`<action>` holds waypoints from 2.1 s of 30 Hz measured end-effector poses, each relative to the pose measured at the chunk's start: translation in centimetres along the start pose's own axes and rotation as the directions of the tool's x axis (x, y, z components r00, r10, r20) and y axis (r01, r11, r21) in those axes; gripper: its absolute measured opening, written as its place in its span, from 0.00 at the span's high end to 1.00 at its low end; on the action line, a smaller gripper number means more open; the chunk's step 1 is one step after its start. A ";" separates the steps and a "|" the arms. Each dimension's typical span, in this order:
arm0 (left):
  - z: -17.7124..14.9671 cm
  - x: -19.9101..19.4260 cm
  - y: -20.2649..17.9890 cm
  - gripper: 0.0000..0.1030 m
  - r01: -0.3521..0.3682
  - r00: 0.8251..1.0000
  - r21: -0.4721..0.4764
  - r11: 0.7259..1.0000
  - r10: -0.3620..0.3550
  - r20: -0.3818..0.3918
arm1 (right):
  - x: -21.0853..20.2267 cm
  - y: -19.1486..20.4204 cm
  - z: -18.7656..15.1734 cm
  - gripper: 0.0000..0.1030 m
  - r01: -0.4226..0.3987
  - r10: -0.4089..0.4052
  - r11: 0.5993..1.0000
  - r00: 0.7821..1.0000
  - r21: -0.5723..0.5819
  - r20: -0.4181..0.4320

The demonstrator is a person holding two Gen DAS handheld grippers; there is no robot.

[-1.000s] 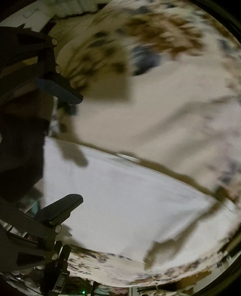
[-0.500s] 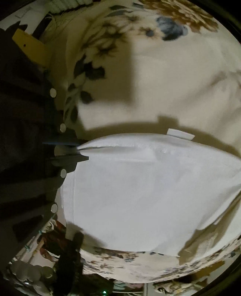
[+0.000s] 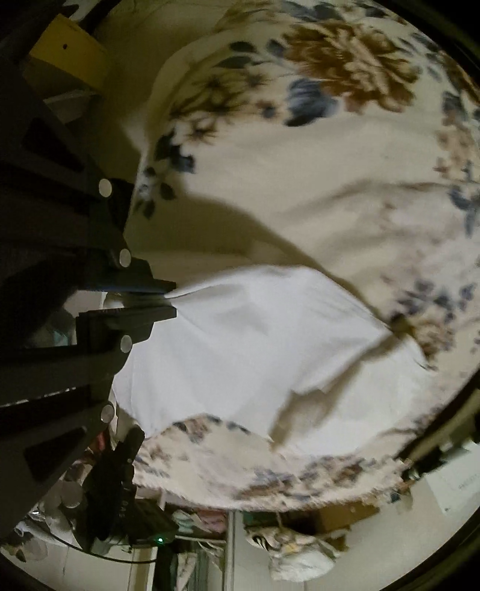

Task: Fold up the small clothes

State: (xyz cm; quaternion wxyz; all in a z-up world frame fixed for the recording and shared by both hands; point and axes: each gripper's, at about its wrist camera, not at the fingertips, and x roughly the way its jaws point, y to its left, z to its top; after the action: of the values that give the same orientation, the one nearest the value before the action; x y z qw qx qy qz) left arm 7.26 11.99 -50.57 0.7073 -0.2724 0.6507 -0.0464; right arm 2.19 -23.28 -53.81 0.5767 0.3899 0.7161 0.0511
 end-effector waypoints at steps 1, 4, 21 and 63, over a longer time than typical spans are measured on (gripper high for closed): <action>0.4 -0.4 -0.4 0.96 0.013 1.000 -0.002 1.000 -0.013 0.012 | -0.8 0.8 0.3 0.95 -0.017 0.017 1.000 1.000 -0.006 0.011; 2.8 -2.0 -1.3 0.96 0.066 0.996 -0.017 0.998 -0.065 0.055 | -2.9 2.9 2.0 0.95 -0.056 0.057 0.998 0.998 -0.019 0.039; 6.9 3.2 2.1 0.70 0.115 0.992 -0.187 0.976 -0.121 -0.021 | -2.4 2.3 11.5 0.95 0.034 -0.035 0.999 0.998 0.022 0.053; -1.7 1.3 2.9 0.46 -0.063 0.998 -0.003 0.998 0.063 0.021 | 2.5 -2.6 4.2 0.68 0.228 -0.234 0.970 0.969 -0.079 -0.074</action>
State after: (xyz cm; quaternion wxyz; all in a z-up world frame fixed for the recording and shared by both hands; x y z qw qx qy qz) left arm 4.96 13.36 -53.02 0.7148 -0.2530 0.6517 -0.0203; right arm 4.41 -25.14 -58.48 0.5617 0.2811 0.7778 0.0249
